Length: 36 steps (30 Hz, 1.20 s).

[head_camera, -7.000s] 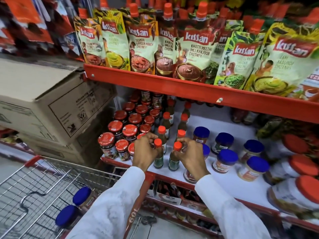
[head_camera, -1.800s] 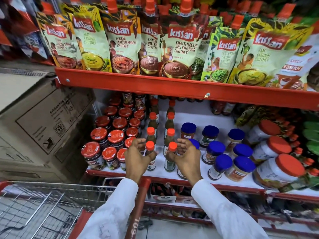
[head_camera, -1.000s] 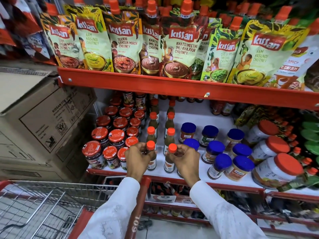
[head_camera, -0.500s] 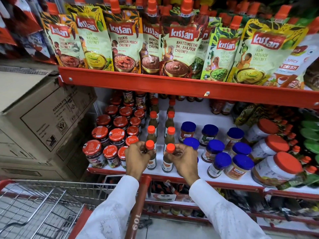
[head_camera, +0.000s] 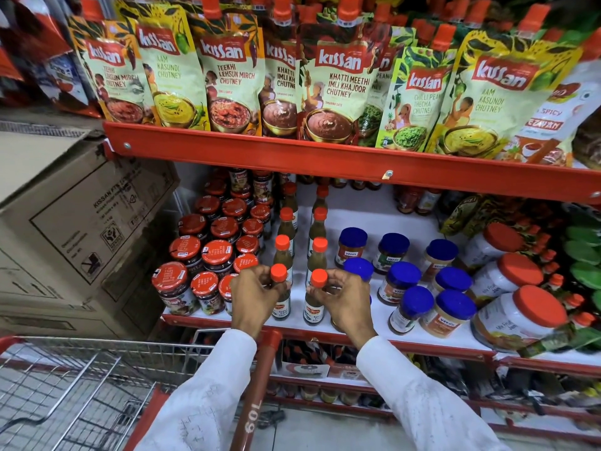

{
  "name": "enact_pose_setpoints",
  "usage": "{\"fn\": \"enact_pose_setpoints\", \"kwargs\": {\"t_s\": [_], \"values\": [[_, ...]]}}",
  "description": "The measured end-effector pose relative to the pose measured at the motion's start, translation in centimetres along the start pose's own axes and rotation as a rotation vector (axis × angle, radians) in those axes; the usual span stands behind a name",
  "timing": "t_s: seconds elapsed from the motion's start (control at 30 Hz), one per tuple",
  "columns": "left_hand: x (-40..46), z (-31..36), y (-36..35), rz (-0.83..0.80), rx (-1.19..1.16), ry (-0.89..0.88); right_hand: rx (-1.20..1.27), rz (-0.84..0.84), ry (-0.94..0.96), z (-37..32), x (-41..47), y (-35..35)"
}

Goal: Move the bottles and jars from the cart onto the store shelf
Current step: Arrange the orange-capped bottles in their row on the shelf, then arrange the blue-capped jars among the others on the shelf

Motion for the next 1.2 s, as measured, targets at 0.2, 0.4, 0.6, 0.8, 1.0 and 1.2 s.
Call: {"fn": "enact_pose_setpoints", "kwargs": {"t_s": [0.2,0.4,0.6,0.8,1.0,1.2], "values": [[-0.1,0.0,0.0,-0.005,0.003,0.012,0.042,-0.032,-0.002,0.2,-0.1,0.3],[-1.0,1.1,0.6,-0.027,0.051,0.028,0.031,-0.074,-0.012,0.3,-0.8,2.0],[-4.0,5.8,-0.5,0.174,0.055,-0.174,-0.074,0.050,-0.015,2.6,-4.6,10.1],[-5.3,7.8,-10.4,-0.120,-0.051,-0.151,-0.147,0.156,-0.108,6.6,-4.4,18.2],[-5.3,7.9,-19.1,-0.308,0.074,-0.062,-0.304,-0.054,-0.187,10.3,-1.5,19.2],[-5.8,8.5,-22.2,-0.292,0.117,-0.007,-0.552,-0.206,-0.111,8.1,-1.3,18.1]]}}
Point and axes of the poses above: each hand's wrist, its own x-axis towards the middle knuckle, its own y-axis out of the back of the hand, z = x × y, the point moved 4 cm from there along x, towards the middle knuckle, and after that the axes turned 11 degrees about -z, right-handed, at the moved point
